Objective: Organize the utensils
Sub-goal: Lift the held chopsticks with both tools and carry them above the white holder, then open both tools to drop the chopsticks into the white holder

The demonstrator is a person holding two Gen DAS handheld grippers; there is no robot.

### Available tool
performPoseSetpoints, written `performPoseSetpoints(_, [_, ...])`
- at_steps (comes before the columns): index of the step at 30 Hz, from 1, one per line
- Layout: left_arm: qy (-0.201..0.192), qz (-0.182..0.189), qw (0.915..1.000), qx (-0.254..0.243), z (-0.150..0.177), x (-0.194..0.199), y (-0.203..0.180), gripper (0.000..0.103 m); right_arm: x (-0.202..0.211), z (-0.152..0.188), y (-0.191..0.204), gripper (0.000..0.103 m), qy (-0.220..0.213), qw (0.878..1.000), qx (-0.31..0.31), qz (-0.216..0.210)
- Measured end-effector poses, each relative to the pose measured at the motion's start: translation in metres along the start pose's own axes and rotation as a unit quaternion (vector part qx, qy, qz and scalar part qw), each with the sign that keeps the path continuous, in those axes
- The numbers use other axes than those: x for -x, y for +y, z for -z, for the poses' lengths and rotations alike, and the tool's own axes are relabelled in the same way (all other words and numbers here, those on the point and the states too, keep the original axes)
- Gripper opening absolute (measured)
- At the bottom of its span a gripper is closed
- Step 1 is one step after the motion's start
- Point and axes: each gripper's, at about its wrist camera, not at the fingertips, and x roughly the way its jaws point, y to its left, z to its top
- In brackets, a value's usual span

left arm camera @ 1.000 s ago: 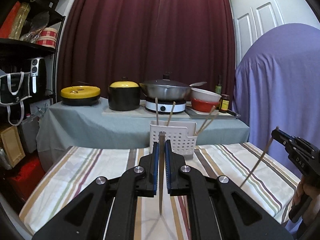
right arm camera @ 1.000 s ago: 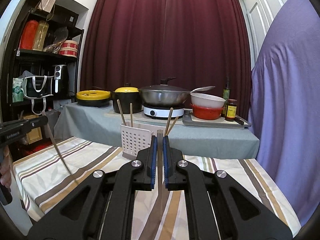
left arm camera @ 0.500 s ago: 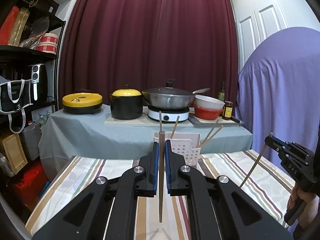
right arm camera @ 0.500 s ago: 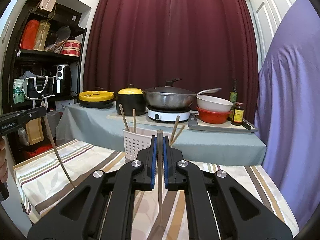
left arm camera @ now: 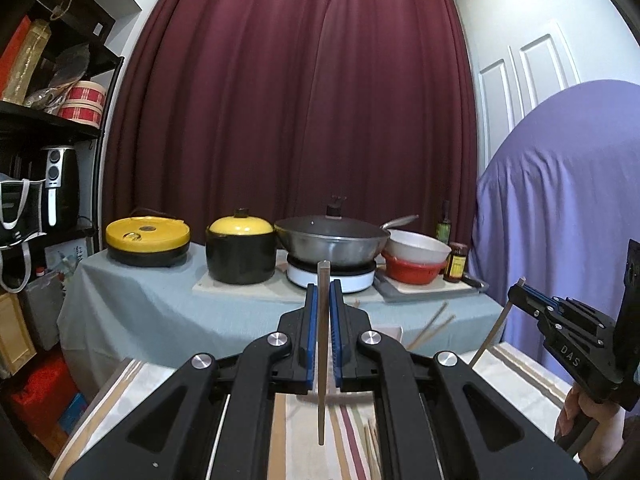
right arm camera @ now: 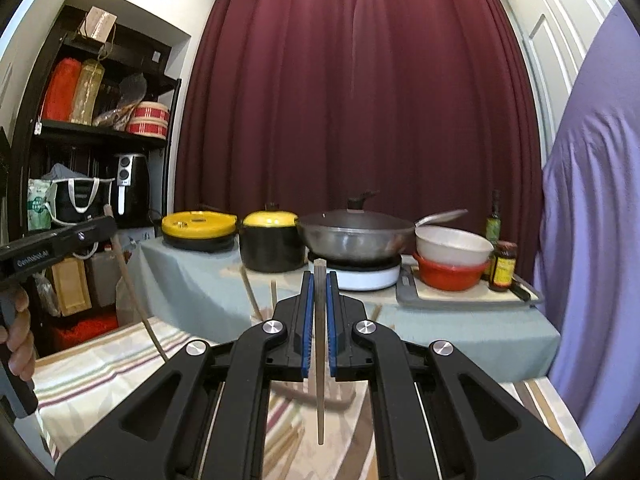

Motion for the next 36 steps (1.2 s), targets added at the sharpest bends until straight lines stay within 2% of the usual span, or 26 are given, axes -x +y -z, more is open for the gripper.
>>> performPoseSetpoints(13, [-0.039,0.012,0.9992,-0.003,-0.042,-0.061,0.004,0.007,-0.059,-0.037,-0.012,0.006,-0.045,0.999,0.005,0.004])
performPoseSetpoints(22, [-0.057,0.015,0.9982,-0.007,-0.06,-0.097,0.0,0.007,-0.101,-0.049,-0.022,0.006,-0.059,0.998,0.004,0.003])
performPoseSetpoints(27, [-0.055,0.016,0.9983,-0.007,-0.058,-0.117,-0.003,0.007,-0.124,-0.04,-0.028,0.006,-0.047,0.999,-0.003,0.002])
performPoseSetpoints(36, [-0.008,0.016,0.9997,-0.016,-0.026,-0.15,-0.005,0.007,-0.16,-0.002,-0.033,0.006,0.004,1.0,-0.01,0.007])
